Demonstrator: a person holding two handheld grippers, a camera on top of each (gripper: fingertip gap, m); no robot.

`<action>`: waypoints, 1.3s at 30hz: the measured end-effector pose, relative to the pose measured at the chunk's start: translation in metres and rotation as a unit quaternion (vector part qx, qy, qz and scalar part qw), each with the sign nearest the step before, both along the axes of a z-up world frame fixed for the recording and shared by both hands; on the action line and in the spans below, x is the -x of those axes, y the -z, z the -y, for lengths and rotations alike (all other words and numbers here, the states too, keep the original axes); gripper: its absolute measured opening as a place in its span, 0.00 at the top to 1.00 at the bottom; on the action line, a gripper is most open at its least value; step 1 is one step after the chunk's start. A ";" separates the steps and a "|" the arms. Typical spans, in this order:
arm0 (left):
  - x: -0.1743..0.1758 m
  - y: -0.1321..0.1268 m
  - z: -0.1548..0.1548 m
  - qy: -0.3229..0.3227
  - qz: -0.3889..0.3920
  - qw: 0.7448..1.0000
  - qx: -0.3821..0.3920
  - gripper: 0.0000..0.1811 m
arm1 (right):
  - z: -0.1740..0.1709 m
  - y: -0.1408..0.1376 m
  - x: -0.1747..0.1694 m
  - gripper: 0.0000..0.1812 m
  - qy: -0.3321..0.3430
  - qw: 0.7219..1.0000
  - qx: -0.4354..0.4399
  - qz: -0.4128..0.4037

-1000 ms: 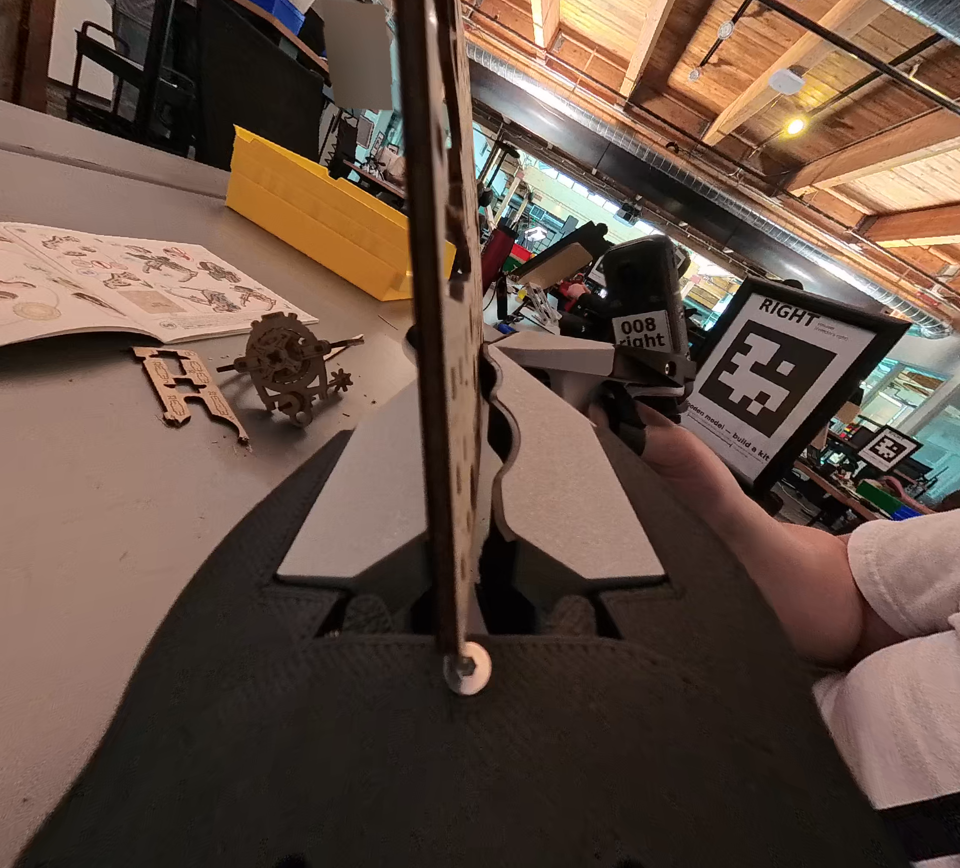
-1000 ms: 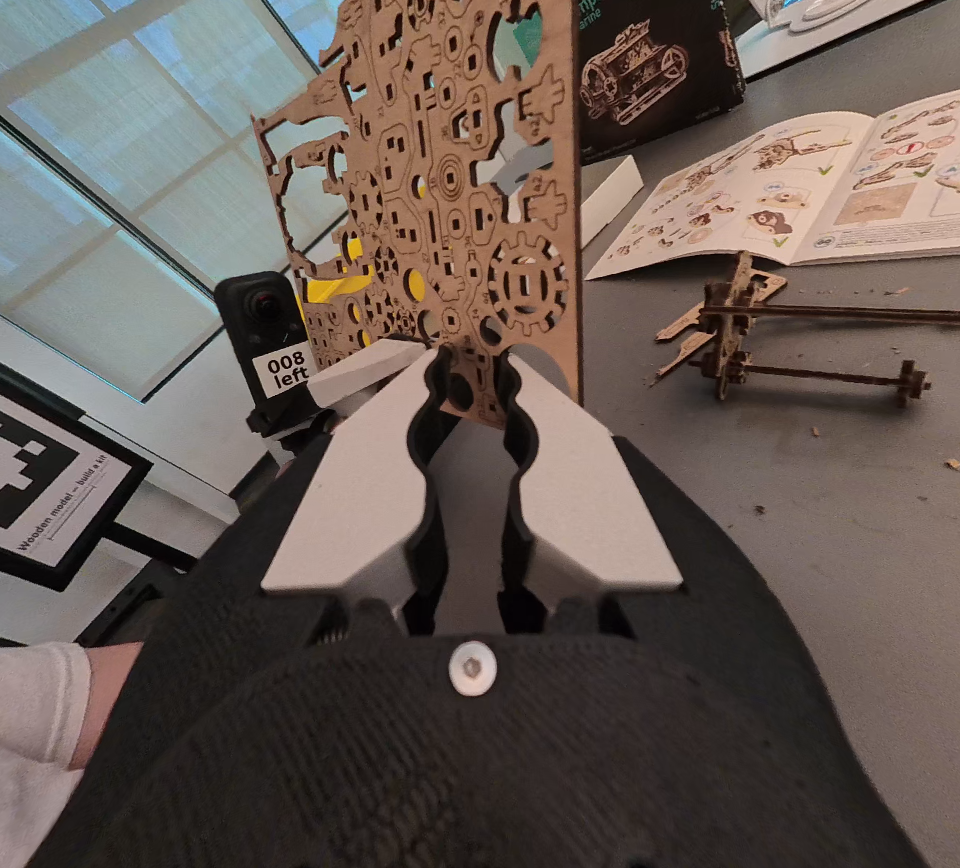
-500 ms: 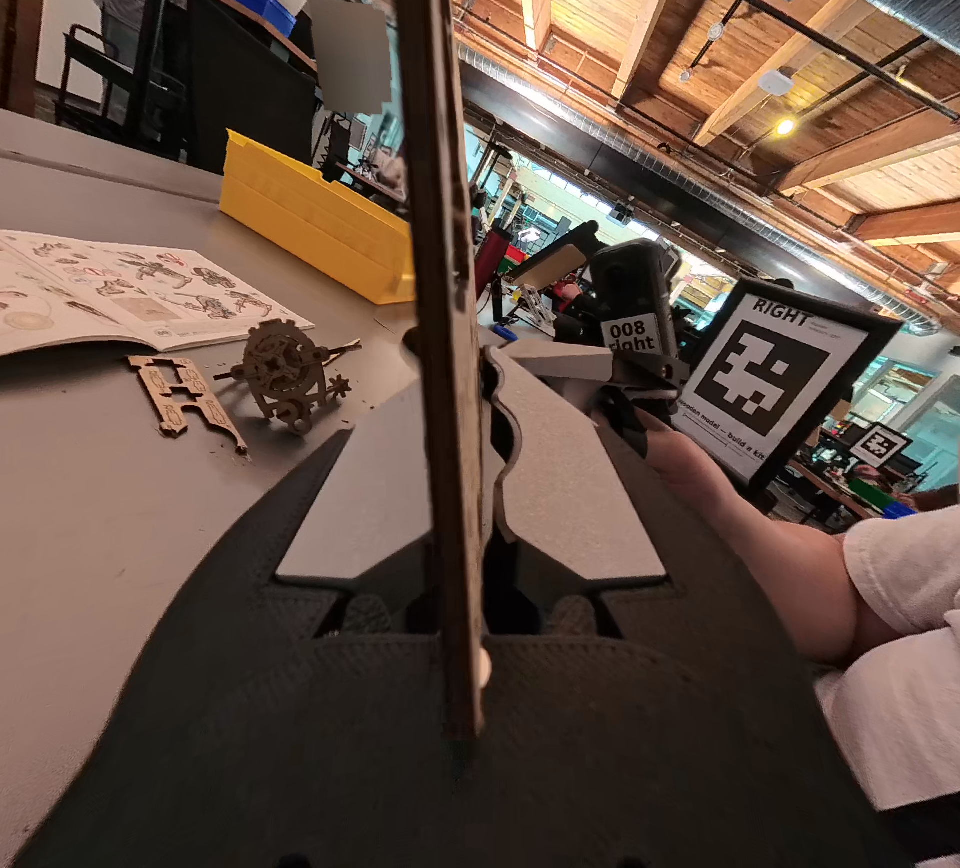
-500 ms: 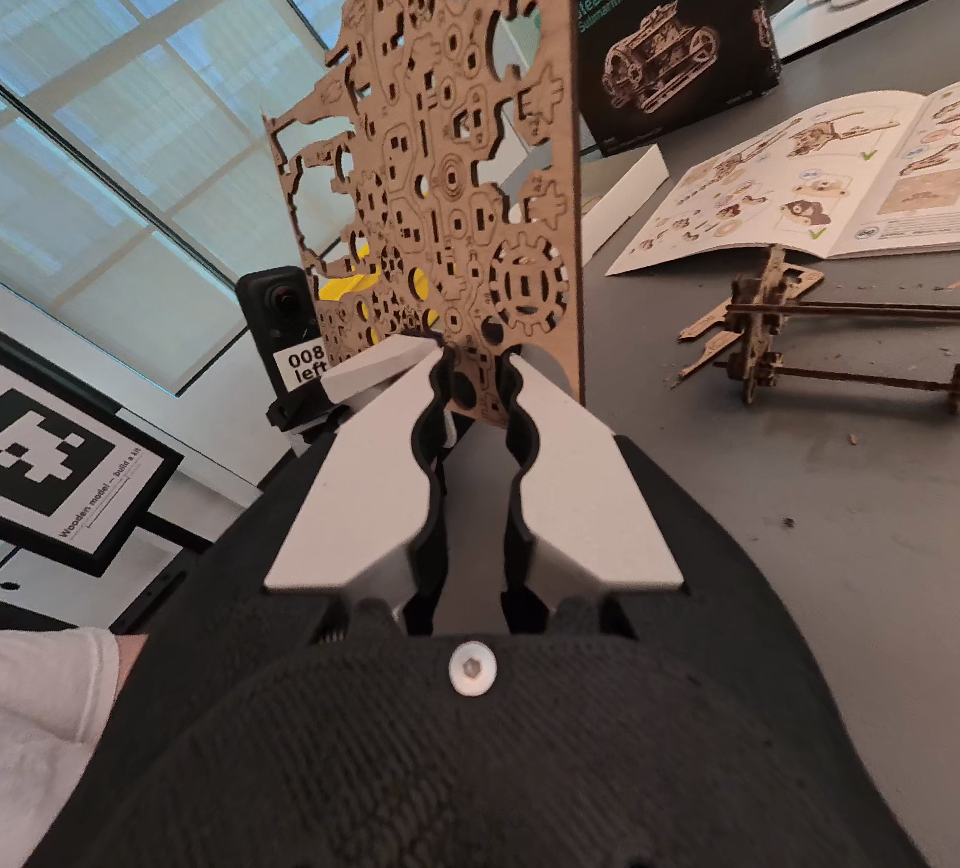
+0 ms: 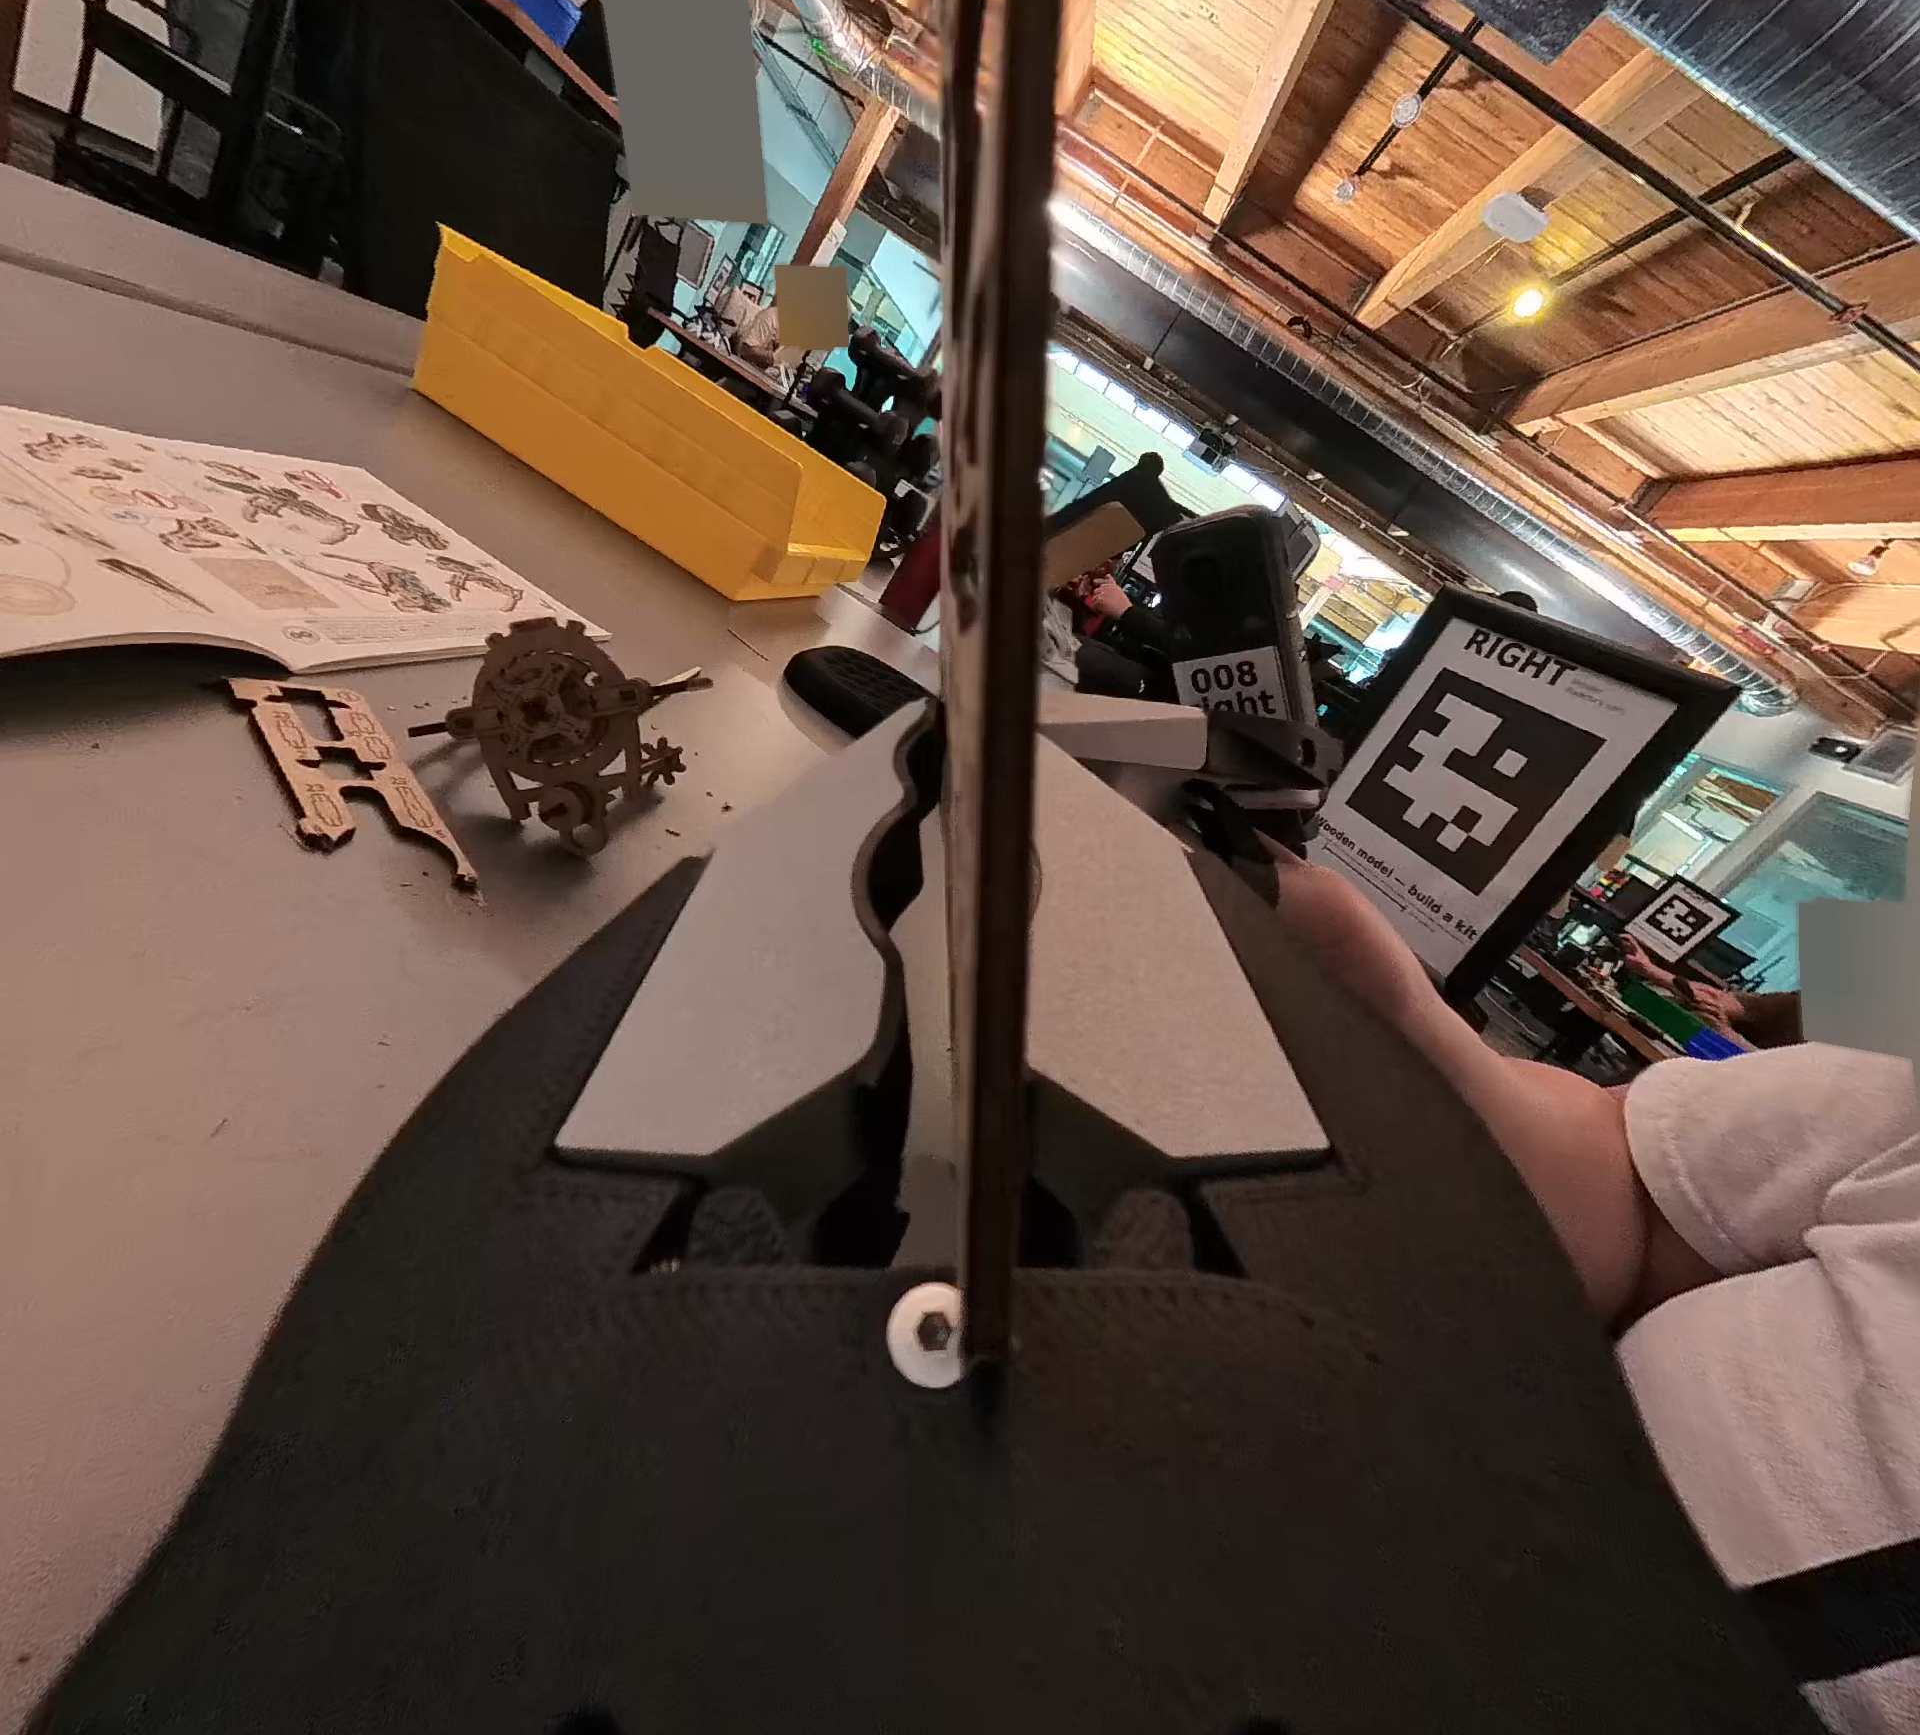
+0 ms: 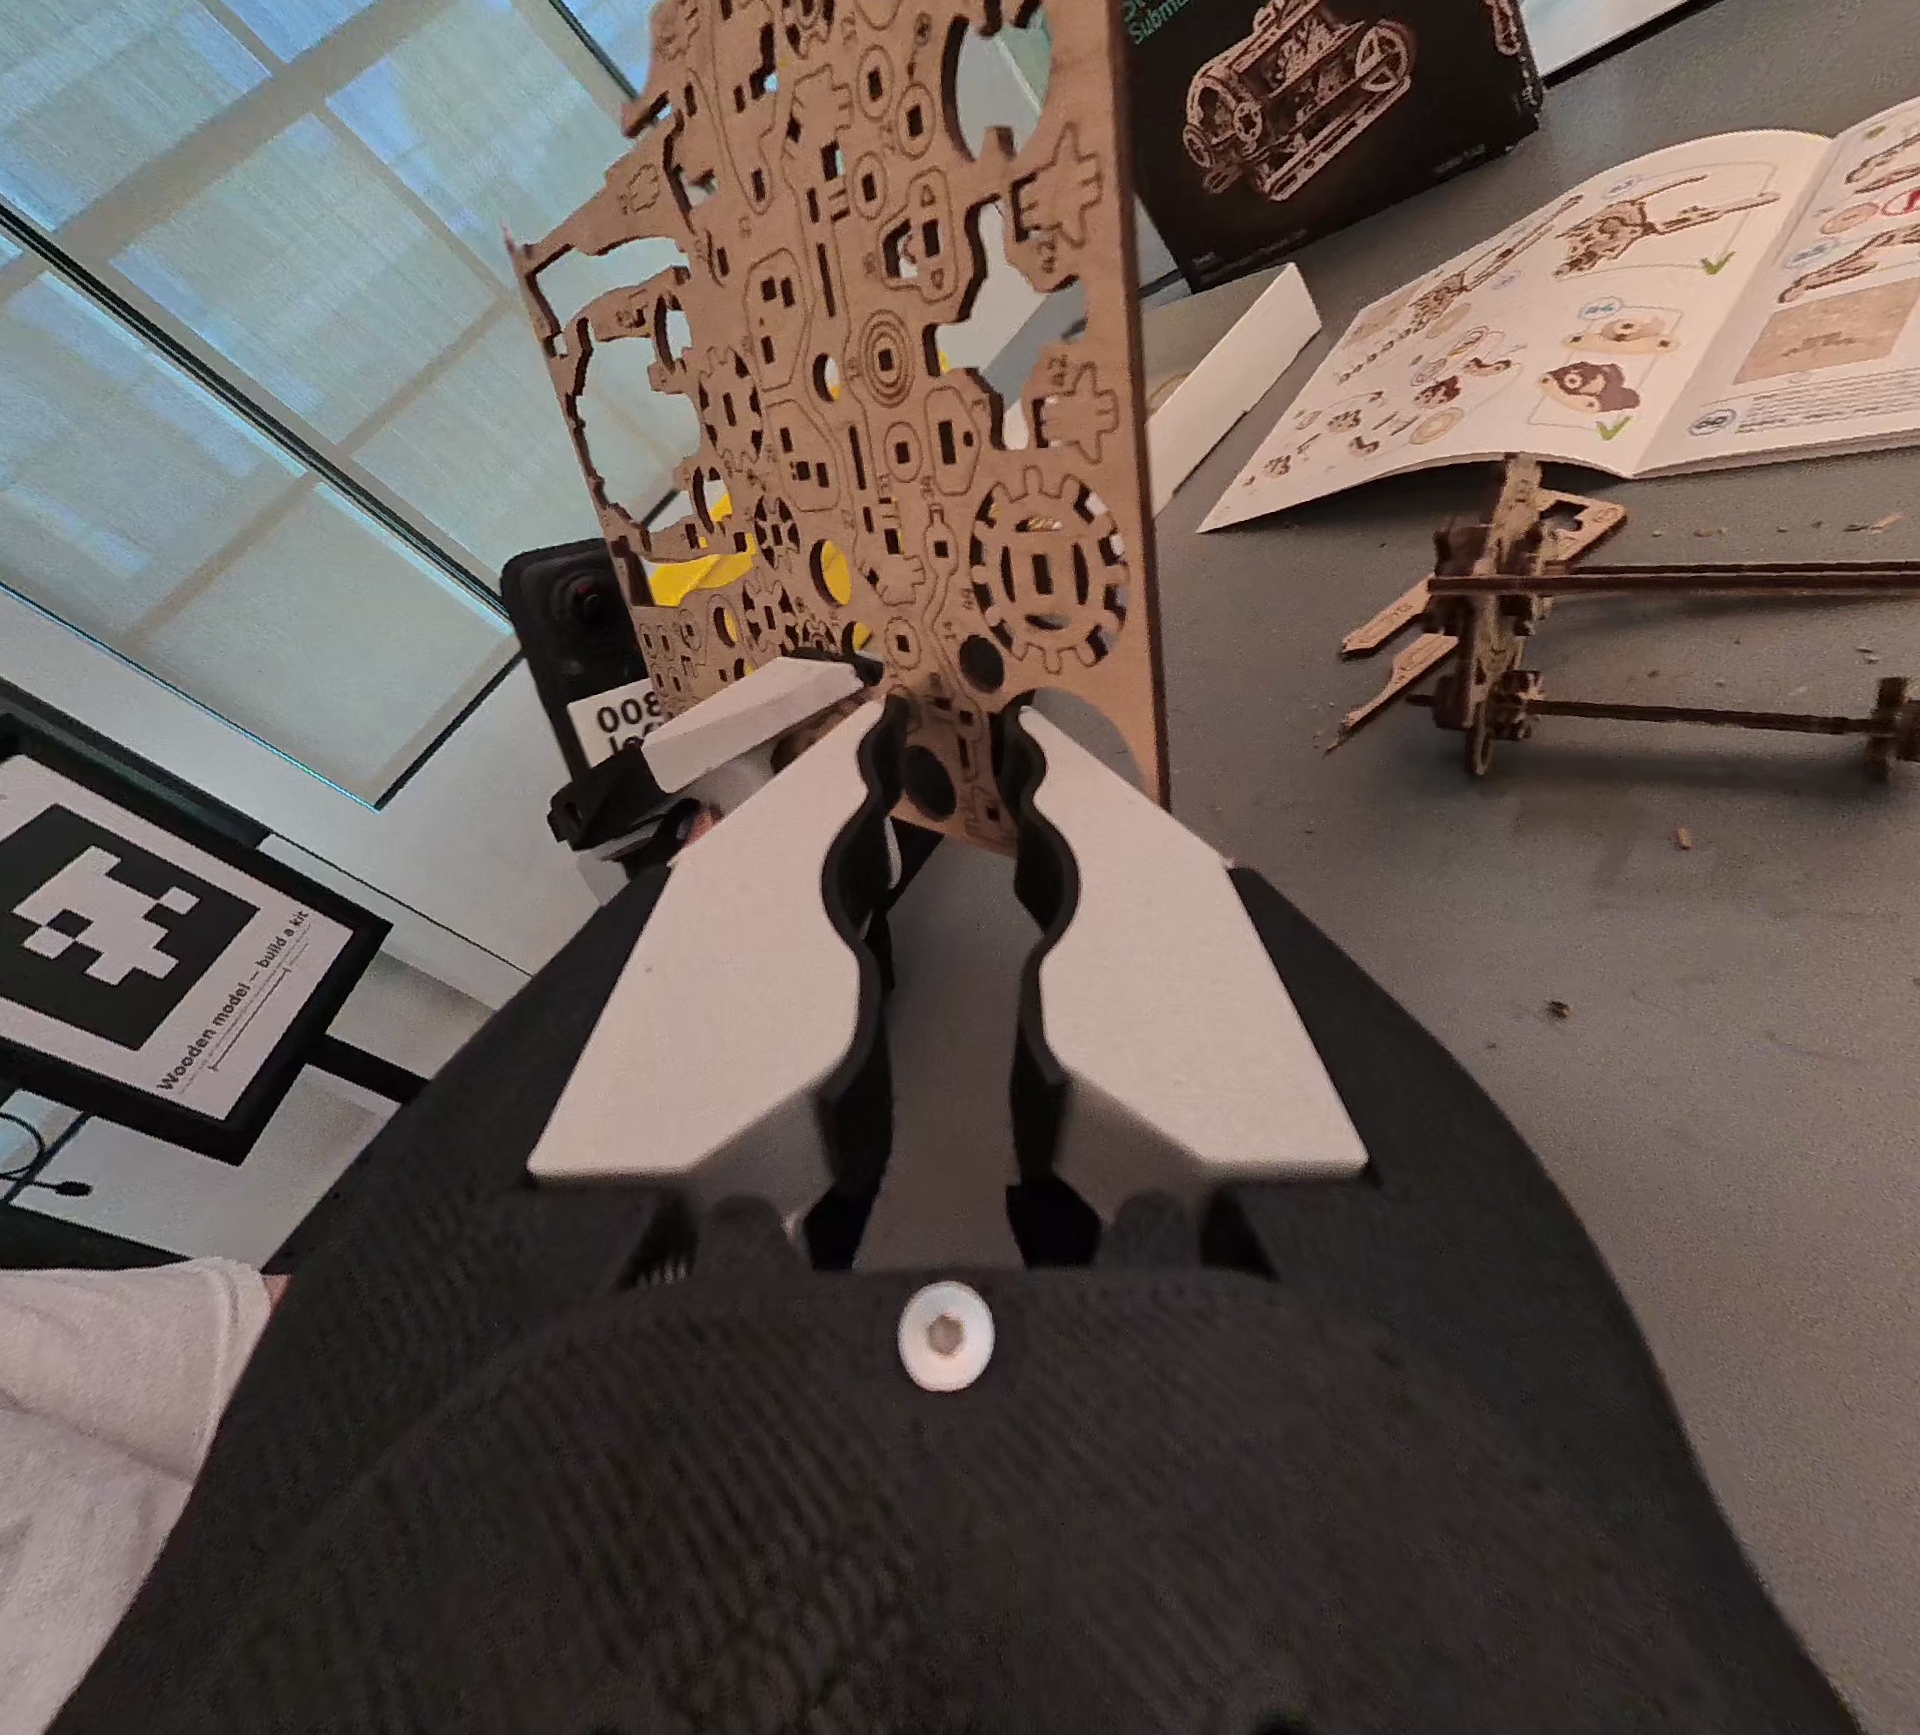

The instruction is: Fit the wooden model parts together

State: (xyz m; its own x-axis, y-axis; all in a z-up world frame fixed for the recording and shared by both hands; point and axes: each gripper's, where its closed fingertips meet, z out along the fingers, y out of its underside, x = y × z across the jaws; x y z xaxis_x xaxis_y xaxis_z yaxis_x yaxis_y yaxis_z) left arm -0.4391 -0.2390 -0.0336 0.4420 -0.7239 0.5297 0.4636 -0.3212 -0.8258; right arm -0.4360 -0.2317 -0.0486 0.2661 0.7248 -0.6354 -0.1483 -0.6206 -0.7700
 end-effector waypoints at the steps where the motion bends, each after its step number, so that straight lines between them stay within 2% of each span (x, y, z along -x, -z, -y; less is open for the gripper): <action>1: 0.000 0.001 0.000 0.000 0.000 1.000 0.002 0.99 | 0.000 0.000 0.000 0.91 0.000 1.000 0.002 -0.002; 14: 0.001 0.001 -0.001 -0.009 -0.002 1.000 0.003 0.99 | -0.002 0.002 0.002 0.91 0.002 1.000 0.017 -0.001; 31: 0.008 0.003 0.000 -0.037 0.012 0.999 0.016 0.99 | -0.001 0.004 0.008 0.91 0.002 1.000 -0.007 0.025; 39: 0.004 0.005 -0.001 -0.044 -0.011 0.999 0.011 0.98 | -0.004 0.009 0.006 0.92 0.014 0.999 -0.015 0.041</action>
